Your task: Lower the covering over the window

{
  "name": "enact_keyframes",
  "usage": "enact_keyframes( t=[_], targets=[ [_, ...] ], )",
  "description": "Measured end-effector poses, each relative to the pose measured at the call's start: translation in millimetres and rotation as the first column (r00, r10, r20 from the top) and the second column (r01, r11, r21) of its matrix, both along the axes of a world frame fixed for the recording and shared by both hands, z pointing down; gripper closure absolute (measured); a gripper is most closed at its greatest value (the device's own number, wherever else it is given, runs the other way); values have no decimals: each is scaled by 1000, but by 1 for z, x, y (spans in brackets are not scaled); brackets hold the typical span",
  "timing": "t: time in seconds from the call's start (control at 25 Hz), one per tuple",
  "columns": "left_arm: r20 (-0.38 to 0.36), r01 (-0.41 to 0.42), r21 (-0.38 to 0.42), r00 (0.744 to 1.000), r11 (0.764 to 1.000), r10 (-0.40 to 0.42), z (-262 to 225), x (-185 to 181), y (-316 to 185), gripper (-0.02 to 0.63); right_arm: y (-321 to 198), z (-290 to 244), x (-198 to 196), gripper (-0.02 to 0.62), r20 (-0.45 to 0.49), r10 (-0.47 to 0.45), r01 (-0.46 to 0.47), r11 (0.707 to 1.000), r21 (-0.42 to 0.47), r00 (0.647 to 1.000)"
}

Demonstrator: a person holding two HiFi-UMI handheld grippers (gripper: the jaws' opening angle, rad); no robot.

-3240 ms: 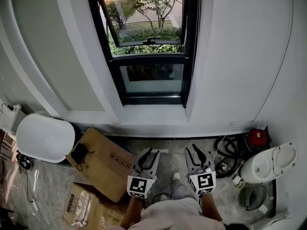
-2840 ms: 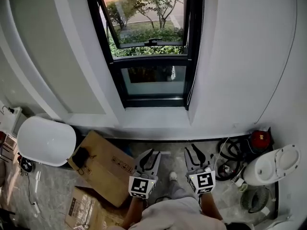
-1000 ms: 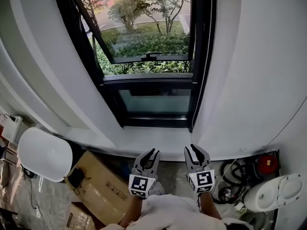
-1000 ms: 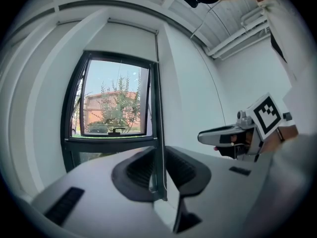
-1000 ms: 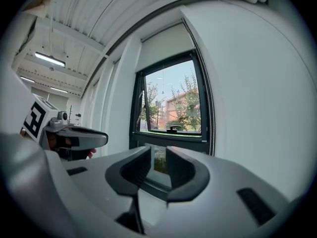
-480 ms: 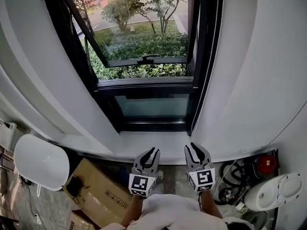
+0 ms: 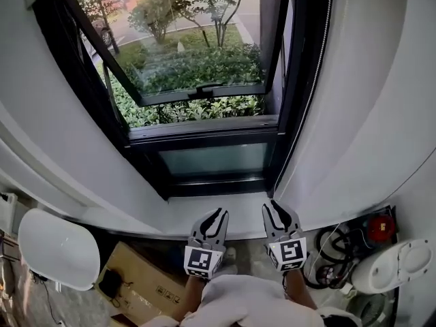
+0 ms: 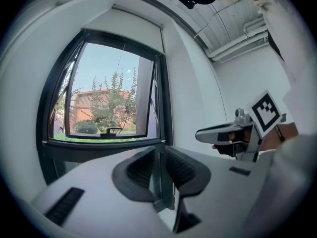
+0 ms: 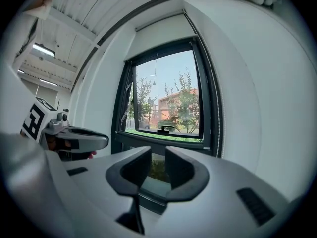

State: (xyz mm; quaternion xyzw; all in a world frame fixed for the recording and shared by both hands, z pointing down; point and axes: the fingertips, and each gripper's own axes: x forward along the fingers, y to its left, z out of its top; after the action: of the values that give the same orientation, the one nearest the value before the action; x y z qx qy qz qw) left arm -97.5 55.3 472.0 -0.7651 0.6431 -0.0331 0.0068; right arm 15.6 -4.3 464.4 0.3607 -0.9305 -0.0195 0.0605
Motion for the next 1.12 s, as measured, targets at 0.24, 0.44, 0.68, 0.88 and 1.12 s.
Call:
enact_keyframes(
  t=[0.24, 0.44, 0.68, 0.88, 1.12],
  targets=[
    [-10, -27, 9, 1000, 1000, 27, -5, -26, -29, 537, -24, -2, -26, 511, -12, 19, -19, 1000, -2, 1000],
    [-14, -72, 15, 997, 997, 72, -5, -38, -54, 537, -45, -3, -37, 511, -21, 61, -61, 998, 2, 998],
    [-25, -134, 23, 991, 991, 135, -6, -46, -86, 537, -69, -3, -45, 511, -33, 117, -116, 993, 9, 993],
    [-27, -205, 31, 978, 978, 206, -7, -42, -114, 537, -90, -5, -38, 511, -41, 189, -188, 982, 24, 981],
    [-25, -293, 51, 955, 955, 295, -12, -29, -143, 537, -114, -8, -28, 511, -45, 269, -267, 963, 38, 962]
  ],
)
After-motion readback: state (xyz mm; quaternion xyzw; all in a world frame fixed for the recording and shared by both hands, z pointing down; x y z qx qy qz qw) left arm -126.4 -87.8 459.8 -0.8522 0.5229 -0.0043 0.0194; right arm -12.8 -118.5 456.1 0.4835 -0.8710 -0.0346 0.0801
